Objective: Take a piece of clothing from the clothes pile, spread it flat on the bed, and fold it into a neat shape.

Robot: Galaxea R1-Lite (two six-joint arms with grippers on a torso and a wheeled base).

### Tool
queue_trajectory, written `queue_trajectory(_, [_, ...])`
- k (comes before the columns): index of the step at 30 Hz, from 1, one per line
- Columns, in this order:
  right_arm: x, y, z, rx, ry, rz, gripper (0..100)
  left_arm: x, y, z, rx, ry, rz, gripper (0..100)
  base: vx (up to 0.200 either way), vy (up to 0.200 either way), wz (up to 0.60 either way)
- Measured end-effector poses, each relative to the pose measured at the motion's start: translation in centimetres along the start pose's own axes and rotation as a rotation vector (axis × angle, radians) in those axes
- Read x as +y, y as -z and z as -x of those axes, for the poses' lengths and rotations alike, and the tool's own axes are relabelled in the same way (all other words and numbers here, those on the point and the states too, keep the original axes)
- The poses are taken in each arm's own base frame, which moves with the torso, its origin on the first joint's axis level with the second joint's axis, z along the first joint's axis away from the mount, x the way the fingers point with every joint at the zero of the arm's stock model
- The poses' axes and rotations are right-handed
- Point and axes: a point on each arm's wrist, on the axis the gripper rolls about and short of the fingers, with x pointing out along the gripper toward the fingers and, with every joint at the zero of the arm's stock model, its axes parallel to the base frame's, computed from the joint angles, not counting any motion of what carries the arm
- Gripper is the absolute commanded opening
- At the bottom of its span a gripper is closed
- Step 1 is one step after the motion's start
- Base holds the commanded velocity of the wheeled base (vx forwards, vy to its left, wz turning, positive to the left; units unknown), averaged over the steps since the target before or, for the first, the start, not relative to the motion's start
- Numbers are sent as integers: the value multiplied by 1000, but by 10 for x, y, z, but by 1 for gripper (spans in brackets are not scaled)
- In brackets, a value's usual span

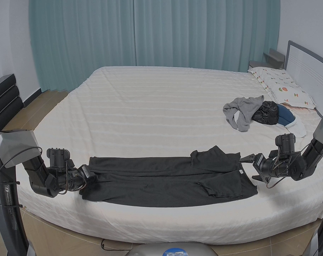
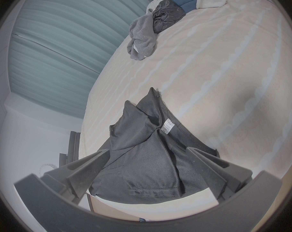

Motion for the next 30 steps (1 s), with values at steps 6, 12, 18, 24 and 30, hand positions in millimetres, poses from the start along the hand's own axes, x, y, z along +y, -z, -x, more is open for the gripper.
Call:
queue_trajectory(6, [2, -2, -1, -19, -21, 12, 100, 2, 1, 8, -9, -22, 12, 0, 0, 0, 0])
queue_trajectory(12, [4, 1, -4, -24, -42, 30, 100, -4, -8, 21, -46, -7, 71, 0, 0, 0, 0])
queue_trajectory(18, [2, 5, -8, -10, -37, 40, 100, -12, -15, 32, -72, 11, 91, 0, 0, 0, 0])
queue_trajectory(24, [3, 4, -10, -14, -38, 76, 100, -14, -15, 36, -76, 15, 89, 0, 0, 0, 0])
queue_trajectory(30, [5, 0, -19, -18, -49, 166, 100, -15, -16, 38, -78, 19, 88, 0, 0, 0, 0])
